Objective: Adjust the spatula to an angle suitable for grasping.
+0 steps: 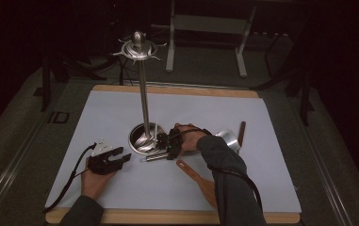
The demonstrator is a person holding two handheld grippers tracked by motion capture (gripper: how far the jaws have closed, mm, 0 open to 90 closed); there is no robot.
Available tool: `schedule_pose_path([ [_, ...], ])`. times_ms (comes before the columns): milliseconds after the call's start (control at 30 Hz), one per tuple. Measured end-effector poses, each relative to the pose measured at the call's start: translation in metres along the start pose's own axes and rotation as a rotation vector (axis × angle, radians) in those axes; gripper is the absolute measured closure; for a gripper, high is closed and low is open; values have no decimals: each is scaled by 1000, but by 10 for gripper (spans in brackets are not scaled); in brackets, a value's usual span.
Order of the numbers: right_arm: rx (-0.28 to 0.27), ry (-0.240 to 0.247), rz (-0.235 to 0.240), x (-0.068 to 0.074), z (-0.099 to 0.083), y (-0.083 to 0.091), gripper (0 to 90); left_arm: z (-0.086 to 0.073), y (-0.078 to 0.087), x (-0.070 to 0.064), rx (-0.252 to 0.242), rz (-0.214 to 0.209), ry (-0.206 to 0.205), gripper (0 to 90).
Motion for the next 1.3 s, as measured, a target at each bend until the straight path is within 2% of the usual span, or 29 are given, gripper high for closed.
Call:
schedule_pose_path([
  [133,6,37,-44,3,1,1,676,0,0,0,1,1,-1,530],
  [167,-5,36,-80,2,0,3,678,0,0,0,1,2,-1,529],
  [233,-41,31,-119,0,-1,8,682,0,0,0,0,2,0,529],
  [367,-96,1,-174,-2,-4,22,685,0,0,0,2,4,-4,529],
  [400,-96,1,-174,-2,-4,22,685,0,0,0,2,4,-4,529],
  [433,-128,-2,-207,-3,-6,31,688,0,0,0,2,5,-6,529],
  [533,-199,-26,-235,-1,-8,46,689,0,0,0,1,5,-6,529],
  [567,-251,-30,-239,0,-8,54,691,0,0,0,1,5,-6,529],
  [633,-311,-40,-250,1,-9,66,691,0,0,0,2,6,-7,529],
  [667,-311,-40,-250,1,-9,66,691,0,0,0,2,6,-7,529],
  [700,-354,-48,-264,1,-11,76,692,0,0,0,1,6,-7,529],
  [800,-407,-72,-277,1,-15,86,693,0,0,0,3,7,-8,529],
  [967,-548,-130,-299,1,-22,106,692,0,0,0,3,7,-7,529],
  [1000,-548,-130,-299,1,-22,106,692,0,0,0,3,7,-7,529],
  [1033,-602,-154,-310,1,-23,115,693,0,0,0,2,8,-7,529],
  [1233,-715,-197,-325,0,-26,134,693,0,0,0,2,6,-8,532],
  [1267,-715,-197,-325,0,-26,134,693,0,0,0,2,6,-8,541],
  [1300,-755,-217,-320,-1,-28,139,692,0,0,-1,0,5,-15,546],
])
Point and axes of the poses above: each handheld gripper's, and its own axes: y roughly backward along the jaws, z roughly out of its top, x roughly to its left, the point moved 6 cm from there along -y, roughly forward along the jaws
